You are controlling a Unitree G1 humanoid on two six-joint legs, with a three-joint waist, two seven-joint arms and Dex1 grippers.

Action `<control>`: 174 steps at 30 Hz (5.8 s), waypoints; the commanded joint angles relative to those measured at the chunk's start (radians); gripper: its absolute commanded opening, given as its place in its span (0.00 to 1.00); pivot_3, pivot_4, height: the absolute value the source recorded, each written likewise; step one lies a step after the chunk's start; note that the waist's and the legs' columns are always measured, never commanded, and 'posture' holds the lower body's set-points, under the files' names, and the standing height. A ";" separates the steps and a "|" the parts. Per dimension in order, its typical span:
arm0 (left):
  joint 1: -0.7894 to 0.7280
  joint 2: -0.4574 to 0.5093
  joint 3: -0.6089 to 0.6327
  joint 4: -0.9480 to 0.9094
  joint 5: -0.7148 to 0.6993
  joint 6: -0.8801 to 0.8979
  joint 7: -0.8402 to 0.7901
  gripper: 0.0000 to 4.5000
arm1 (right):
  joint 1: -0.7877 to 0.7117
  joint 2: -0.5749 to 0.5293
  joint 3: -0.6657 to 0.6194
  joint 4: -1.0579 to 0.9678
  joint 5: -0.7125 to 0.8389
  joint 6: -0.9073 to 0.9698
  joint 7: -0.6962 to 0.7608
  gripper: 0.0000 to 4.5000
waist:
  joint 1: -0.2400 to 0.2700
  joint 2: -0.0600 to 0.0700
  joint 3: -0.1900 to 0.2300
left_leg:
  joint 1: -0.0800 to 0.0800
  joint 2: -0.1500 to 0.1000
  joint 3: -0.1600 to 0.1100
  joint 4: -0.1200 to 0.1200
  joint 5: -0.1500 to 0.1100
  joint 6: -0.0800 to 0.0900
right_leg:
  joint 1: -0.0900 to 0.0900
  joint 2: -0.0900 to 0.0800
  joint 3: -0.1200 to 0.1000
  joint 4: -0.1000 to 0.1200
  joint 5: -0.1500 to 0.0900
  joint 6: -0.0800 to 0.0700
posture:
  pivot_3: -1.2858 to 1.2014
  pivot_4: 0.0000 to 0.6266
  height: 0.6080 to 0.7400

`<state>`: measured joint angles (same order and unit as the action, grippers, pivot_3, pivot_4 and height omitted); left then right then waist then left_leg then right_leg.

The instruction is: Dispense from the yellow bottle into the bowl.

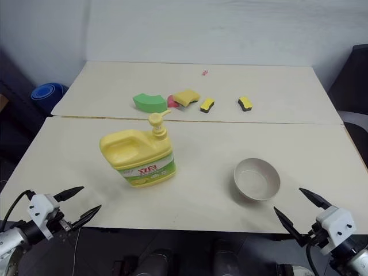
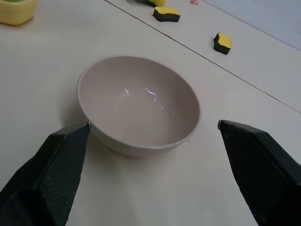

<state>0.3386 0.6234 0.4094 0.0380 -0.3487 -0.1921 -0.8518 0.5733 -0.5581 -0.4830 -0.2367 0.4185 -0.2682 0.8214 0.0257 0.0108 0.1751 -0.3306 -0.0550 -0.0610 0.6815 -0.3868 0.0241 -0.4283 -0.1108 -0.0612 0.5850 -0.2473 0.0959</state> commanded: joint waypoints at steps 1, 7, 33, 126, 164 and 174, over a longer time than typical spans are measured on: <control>0.003 0.006 -0.011 -0.061 -0.048 0.048 -0.027 0.99 | 0.008 0.013 -0.017 -0.046 0.020 -0.010 -0.003 1.00 | 0.000 0.000 0.000 | 0.000 0.000 0.000 0.000 0.000 0.000 | 0.000 0.000 0.000 0.000 0.000 0.000 | 0.52 0.24 1.00; 0.023 0.096 -0.036 -0.228 -0.252 0.217 -0.251 0.99 | -0.036 -0.040 0.065 -0.256 0.073 0.202 -0.044 1.00 | -0.002 0.000 0.000 | 0.000 0.001 0.000 0.000 0.000 -0.001 | 0.000 0.000 0.000 0.001 0.000 0.000 | 0.52 0.24 1.00; -0.094 0.159 -0.077 -0.670 -0.360 0.532 -0.114 1.00 | -0.450 0.006 0.497 -0.011 -0.266 0.526 -0.267 0.64 | -0.003 0.000 0.000 | 0.001 0.001 0.002 0.001 0.001 -0.003 | -0.001 0.003 0.002 0.003 -0.001 -0.001 | 0.52 0.24 1.00; -0.882 0.180 -0.484 -0.344 -0.361 1.185 0.192 0.01 | -1.693 -0.017 0.836 0.224 -0.245 0.740 0.516 0.00 | -0.027 -0.003 -0.006 | -0.005 -0.001 0.001 0.014 0.003 -0.010 | -0.013 0.010 0.011 0.022 0.001 0.000 | 0.52 0.24 1.00; -0.091 0.140 0.082 -0.592 -0.428 0.646 -0.243 0.00 | -0.920 -0.178 0.519 0.717 -0.257 -0.060 0.354 0.13 | -0.027 -0.003 -0.003 | -0.004 0.008 0.007 0.005 0.003 -0.012 | -0.016 0.014 0.015 0.010 0.003 -0.006 | 0.52 0.24 1.00; 0.019 0.108 0.061 -0.429 -0.249 0.463 -0.260 0.28 | -0.735 -0.161 0.349 0.444 0.006 0.007 0.361 0.89 | -0.023 -0.002 -0.003 | -0.005 0.008 0.007 0.004 0.002 -0.011 | -0.016 0.014 0.014 0.008 0.003 -0.006 | 0.52 0.24 1.00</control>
<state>0.3250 0.7323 0.4524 -0.4087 -0.6300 0.3148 -1.0960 -0.1990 -0.7177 -0.0601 0.3110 0.3299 -0.2887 1.1897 0.0024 0.0083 0.1717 -0.3352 -0.0466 -0.0540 0.6857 -0.3846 0.0130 -0.4440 -0.0962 -0.0472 0.5923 -0.2443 0.0895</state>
